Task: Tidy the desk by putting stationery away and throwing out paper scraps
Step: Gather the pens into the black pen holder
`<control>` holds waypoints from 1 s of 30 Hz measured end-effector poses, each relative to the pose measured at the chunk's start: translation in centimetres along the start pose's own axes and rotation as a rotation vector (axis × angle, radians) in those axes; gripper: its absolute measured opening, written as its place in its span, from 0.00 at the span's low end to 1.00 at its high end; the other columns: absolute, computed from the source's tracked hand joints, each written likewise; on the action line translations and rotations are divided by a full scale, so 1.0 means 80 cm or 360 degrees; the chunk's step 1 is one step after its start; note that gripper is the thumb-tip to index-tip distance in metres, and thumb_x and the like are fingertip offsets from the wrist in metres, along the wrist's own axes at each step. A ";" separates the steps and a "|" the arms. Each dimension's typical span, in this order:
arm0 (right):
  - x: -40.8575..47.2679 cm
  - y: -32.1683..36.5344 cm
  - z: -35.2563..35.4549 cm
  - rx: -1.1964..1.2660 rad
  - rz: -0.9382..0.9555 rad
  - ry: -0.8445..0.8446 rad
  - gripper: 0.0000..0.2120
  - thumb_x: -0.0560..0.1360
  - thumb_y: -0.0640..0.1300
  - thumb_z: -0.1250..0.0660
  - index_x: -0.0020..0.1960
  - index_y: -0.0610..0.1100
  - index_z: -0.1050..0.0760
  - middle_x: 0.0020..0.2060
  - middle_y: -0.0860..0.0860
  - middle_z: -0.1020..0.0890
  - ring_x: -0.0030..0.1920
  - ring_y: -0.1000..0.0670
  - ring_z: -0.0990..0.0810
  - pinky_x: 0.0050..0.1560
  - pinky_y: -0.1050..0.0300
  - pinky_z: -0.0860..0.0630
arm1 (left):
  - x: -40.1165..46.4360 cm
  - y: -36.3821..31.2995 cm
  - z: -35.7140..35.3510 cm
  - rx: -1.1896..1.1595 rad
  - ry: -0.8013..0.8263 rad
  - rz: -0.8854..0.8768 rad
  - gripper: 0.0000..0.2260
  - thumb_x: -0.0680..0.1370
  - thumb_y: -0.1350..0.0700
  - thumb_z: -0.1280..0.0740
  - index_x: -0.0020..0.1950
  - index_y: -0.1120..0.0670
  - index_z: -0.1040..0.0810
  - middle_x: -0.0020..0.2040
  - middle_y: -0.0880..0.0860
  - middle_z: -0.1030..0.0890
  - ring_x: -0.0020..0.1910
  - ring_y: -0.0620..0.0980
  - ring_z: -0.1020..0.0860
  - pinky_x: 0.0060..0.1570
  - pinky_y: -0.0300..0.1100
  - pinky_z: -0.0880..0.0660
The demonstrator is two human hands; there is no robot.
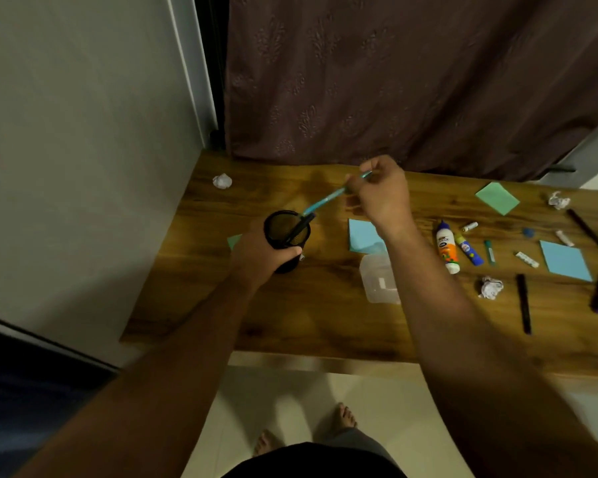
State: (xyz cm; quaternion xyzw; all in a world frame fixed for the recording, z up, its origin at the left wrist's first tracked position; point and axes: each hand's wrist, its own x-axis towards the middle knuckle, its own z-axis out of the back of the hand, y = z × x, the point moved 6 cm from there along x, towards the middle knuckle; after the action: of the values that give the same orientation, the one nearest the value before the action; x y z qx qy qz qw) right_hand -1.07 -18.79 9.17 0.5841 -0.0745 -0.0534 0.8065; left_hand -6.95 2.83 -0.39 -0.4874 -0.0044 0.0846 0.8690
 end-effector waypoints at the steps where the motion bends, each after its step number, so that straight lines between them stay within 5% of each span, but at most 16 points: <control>1: 0.005 0.007 0.001 -0.0075 0.0107 -0.0003 0.12 0.71 0.45 0.27 0.42 0.54 0.31 0.40 0.46 0.18 0.37 0.42 0.15 0.37 0.44 0.18 | 0.000 -0.009 -0.007 0.0040 0.0031 -0.0047 0.36 0.65 0.47 0.21 0.68 0.51 0.32 0.61 0.47 0.24 0.59 0.46 0.25 0.52 0.39 0.29; 6: 0.015 -0.002 -0.011 -0.0561 0.0229 0.0232 0.15 0.68 0.44 0.23 0.37 0.51 0.31 0.32 0.54 0.23 0.34 0.53 0.23 0.36 0.54 0.24 | 0.004 -0.058 -0.042 0.0154 0.0101 -0.0251 0.33 0.63 0.43 0.21 0.65 0.45 0.29 0.60 0.46 0.21 0.58 0.49 0.22 0.57 0.49 0.24; 10: 0.016 -0.022 0.017 -0.0774 0.0250 0.0320 0.12 0.68 0.48 0.23 0.45 0.47 0.23 0.38 0.53 0.21 0.39 0.53 0.22 0.36 0.60 0.28 | 0.012 -0.092 -0.070 0.0154 0.0142 -0.0315 0.32 0.62 0.41 0.23 0.62 0.45 0.28 0.56 0.45 0.21 0.54 0.48 0.22 0.53 0.49 0.22; 13: 0.024 -0.036 0.071 -0.0715 0.0184 0.0075 0.18 0.68 0.55 0.24 0.52 0.47 0.23 0.43 0.53 0.20 0.42 0.54 0.22 0.37 0.61 0.29 | 0.015 -0.111 -0.086 0.0146 0.0121 -0.0318 0.32 0.62 0.42 0.22 0.63 0.47 0.28 0.57 0.45 0.22 0.54 0.46 0.23 0.50 0.42 0.24; 20: 0.031 -0.118 0.231 -0.0681 -0.0238 -0.0366 0.13 0.73 0.51 0.29 0.36 0.45 0.25 0.35 0.48 0.21 0.40 0.47 0.22 0.40 0.58 0.30 | 0.018 -0.149 -0.141 0.0023 0.0167 -0.0231 0.35 0.63 0.45 0.21 0.66 0.49 0.30 0.60 0.46 0.23 0.57 0.47 0.24 0.50 0.39 0.28; 25: -0.008 -0.233 0.268 -0.0869 -0.0861 0.0005 0.12 0.74 0.48 0.30 0.44 0.39 0.22 0.39 0.44 0.17 0.34 0.48 0.20 0.33 0.57 0.24 | 0.009 -0.178 -0.177 -0.0010 0.0164 -0.0255 0.29 0.64 0.45 0.21 0.61 0.49 0.27 0.54 0.42 0.22 0.56 0.43 0.23 0.50 0.37 0.28; 27: -0.028 -0.258 0.257 -0.0873 -0.0924 0.0104 0.15 0.73 0.54 0.28 0.41 0.41 0.21 0.34 0.45 0.16 0.31 0.48 0.18 0.35 0.53 0.19 | 0.002 -0.189 -0.188 -0.0027 0.0151 -0.0272 0.26 0.65 0.47 0.21 0.58 0.47 0.28 0.50 0.39 0.24 0.53 0.42 0.24 0.50 0.37 0.28; 30: -0.043 -0.270 0.241 -0.0913 -0.0899 0.0260 0.13 0.75 0.54 0.33 0.43 0.43 0.22 0.33 0.47 0.17 0.31 0.47 0.17 0.40 0.51 0.18 | -0.007 -0.201 -0.207 -0.0006 0.0115 -0.0255 0.33 0.65 0.45 0.22 0.65 0.50 0.30 0.56 0.43 0.23 0.54 0.44 0.24 0.51 0.39 0.27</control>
State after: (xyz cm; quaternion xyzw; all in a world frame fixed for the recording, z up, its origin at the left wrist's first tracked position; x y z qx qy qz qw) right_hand -7.96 -42.94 -5.61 0.3354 0.1710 -0.2446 0.8935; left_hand -3.75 -19.45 4.62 -0.4899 -0.0120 -0.0027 0.8717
